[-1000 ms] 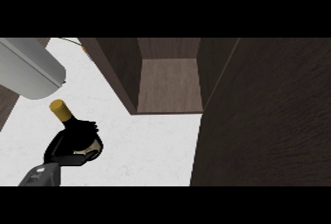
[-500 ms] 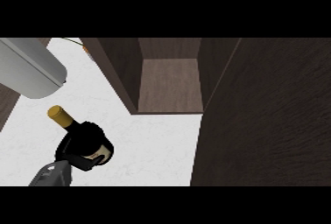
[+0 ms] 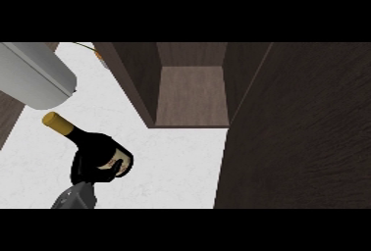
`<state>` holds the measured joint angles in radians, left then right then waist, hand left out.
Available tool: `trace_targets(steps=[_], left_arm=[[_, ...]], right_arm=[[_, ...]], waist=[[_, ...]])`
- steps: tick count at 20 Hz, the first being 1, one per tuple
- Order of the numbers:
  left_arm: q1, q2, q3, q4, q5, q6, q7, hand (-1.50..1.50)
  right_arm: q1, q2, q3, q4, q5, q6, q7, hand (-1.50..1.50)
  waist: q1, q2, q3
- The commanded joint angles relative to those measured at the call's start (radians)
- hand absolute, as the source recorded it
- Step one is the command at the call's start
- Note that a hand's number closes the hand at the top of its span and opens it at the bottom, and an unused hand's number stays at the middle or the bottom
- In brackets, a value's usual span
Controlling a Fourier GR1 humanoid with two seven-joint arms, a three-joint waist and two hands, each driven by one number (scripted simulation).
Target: Pick up the wine, place it into the cabinet and close the cabinet
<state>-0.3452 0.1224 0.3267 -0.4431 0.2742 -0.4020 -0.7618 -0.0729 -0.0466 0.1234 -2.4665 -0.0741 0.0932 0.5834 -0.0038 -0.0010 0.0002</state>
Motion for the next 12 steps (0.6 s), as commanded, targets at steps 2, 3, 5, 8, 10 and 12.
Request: trace_targets(steps=[2, 3, 5, 8, 10, 12], left_arm=[[-0.01, -0.026, 0.007, -0.041, 0.048, -0.027, -0.009, 1.5], [0.034, -0.067, -0.017, -0.121, 0.055, -0.033, 0.03, 1.5], [0.042, -0.091, -0.044, -0.215, 0.059, 0.038, 0.1, 1.5], [0.048, -0.119, -0.114, -0.237, 0.048, 0.084, 0.086, 1.5], [0.149, -0.12, -0.145, -0.443, 0.063, 0.05, 0.193, 1.5], [0.169, -0.121, -0.253, -0.431, 0.087, 0.095, 0.118, 1.5]], right_arm=[[-0.006, 0.004, 0.017, -0.024, -0.018, 0.004, 0.024, -1.5], [0.088, -0.007, -0.038, -0.085, -0.092, 0.036, -0.019, -1.5], [0.041, 0.013, -0.021, -0.032, -0.061, 0.018, -0.022, -1.5], [-0.053, -0.014, -0.061, -0.048, -0.092, -0.002, 0.074, -1.5], [-0.063, -0.014, -0.087, -0.015, -0.098, -0.001, 0.055, -1.5], [0.006, 0.005, -0.044, -0.051, -0.074, 0.011, 0.019, -1.5]], waist=[[0.002, 0.001, -0.001], [0.004, -0.003, 0.001], [0.009, -0.003, 0.001], [0.004, -0.001, 0.0], [0.016, -0.005, 0.001], [0.004, -0.002, 0.0]])
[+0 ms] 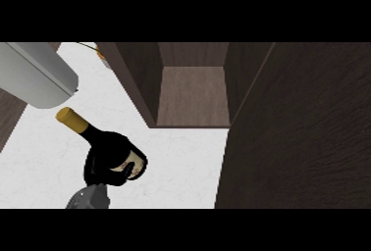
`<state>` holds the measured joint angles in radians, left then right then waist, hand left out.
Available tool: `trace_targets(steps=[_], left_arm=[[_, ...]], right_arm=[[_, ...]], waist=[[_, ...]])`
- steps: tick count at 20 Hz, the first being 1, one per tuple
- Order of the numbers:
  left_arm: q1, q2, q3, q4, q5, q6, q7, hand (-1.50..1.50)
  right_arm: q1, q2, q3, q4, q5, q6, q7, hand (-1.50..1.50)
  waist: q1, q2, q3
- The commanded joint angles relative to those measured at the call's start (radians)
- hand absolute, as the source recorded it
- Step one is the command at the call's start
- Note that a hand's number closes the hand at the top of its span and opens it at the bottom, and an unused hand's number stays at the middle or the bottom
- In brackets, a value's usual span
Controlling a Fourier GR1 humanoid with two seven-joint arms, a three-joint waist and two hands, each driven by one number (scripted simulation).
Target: Pick up the wine, place it into the cabinet and close the cabinet
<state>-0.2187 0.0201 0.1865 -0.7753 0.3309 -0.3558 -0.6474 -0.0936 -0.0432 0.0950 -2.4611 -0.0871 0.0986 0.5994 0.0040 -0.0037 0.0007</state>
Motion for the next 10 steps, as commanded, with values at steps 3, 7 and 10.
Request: trace_targets(steps=[3, 7, 10], left_arm=[[0.112, -0.019, -0.21, -0.298, 0.115, 0.114, 0.148, 1.5], [0.164, -0.02, -0.385, -0.446, 0.168, 0.281, 0.208, 1.5], [0.138, -0.02, -0.473, -0.434, 0.22, 0.399, 0.175, 1.5]], right_arm=[[0.012, 0.008, 0.005, -0.038, -0.046, -0.001, 0.011, -1.5], [0.001, 0.009, -0.016, 0.006, -0.046, 0.009, -0.033, -1.5], [0.038, -0.004, -0.018, -0.102, -0.09, 0.008, 0.051, -1.5]], waist=[[0.001, 0.0, 0.0], [-0.001, 0.001, 0.0], [-0.01, 0.002, -0.001]])
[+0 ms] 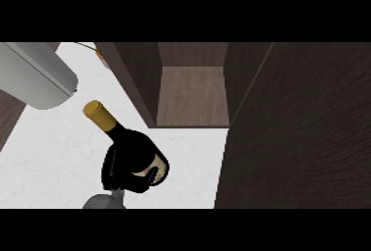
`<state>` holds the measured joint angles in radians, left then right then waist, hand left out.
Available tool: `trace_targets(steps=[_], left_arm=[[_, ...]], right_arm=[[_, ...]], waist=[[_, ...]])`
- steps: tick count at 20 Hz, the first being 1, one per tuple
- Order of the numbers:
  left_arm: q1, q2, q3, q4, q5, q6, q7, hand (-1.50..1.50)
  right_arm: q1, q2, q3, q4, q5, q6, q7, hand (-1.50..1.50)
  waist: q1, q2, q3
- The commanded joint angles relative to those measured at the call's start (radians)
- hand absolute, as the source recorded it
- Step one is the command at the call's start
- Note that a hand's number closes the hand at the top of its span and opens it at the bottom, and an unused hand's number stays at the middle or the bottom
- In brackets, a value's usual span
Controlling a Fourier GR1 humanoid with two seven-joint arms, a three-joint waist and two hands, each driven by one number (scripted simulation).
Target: Pick up the wine, place it into the cabinet and close the cabinet
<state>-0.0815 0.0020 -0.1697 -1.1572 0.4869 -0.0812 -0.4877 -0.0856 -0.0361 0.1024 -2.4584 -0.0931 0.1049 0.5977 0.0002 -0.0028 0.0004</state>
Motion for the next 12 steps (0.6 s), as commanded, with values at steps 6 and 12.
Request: trace_targets(steps=[6, 12], left_arm=[[-0.037, -0.002, -0.179, -0.106, 0.145, 0.255, 0.059, 1.5], [-0.134, -0.002, -0.269, 0.091, 0.275, 0.32, -0.083, 1.5]], right_arm=[[0.112, -0.004, -0.031, -0.055, -0.078, 0.054, -0.067, -1.5], [0.038, 0.003, -0.018, -0.01, -0.074, 0.031, -0.029, -1.5]], waist=[[-0.006, 0.002, 0.0], [-0.008, 0.004, -0.001]])
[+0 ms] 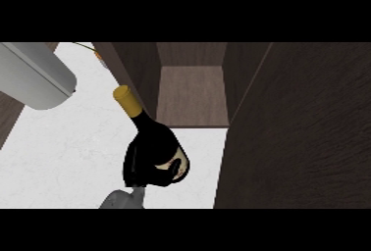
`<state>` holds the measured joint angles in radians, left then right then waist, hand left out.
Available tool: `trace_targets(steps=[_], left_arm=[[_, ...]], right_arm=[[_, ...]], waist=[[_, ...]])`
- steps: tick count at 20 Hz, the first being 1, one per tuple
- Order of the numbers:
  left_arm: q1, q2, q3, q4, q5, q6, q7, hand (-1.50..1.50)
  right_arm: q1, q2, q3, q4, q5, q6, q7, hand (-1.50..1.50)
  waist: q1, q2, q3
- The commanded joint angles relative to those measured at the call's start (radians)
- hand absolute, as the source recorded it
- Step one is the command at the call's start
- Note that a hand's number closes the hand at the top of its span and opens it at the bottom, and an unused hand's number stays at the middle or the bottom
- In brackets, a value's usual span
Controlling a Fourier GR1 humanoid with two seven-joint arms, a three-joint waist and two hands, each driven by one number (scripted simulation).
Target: Pick up the wine, place it into the cabinet and close the cabinet
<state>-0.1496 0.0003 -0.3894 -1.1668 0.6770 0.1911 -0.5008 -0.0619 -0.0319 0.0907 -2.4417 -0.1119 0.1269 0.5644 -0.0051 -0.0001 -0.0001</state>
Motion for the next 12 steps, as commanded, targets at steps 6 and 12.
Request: trace_targets(steps=[6, 12], left_arm=[[-0.137, 0.0, -0.1, 0.216, 0.152, 0.061, -0.134, 1.5], [-0.28, 0.0, -0.129, 0.41, 0.261, 0.013, -0.272, 1.5]], right_arm=[[-0.039, -0.039, -0.113, 0.016, -0.106, 0.012, 0.015, -1.5], [0.034, -0.004, -0.034, 0.041, -0.055, 0.043, -0.072, -1.5]], waist=[[-0.002, 0.001, 0.0], [-0.012, 0.003, -0.001]])
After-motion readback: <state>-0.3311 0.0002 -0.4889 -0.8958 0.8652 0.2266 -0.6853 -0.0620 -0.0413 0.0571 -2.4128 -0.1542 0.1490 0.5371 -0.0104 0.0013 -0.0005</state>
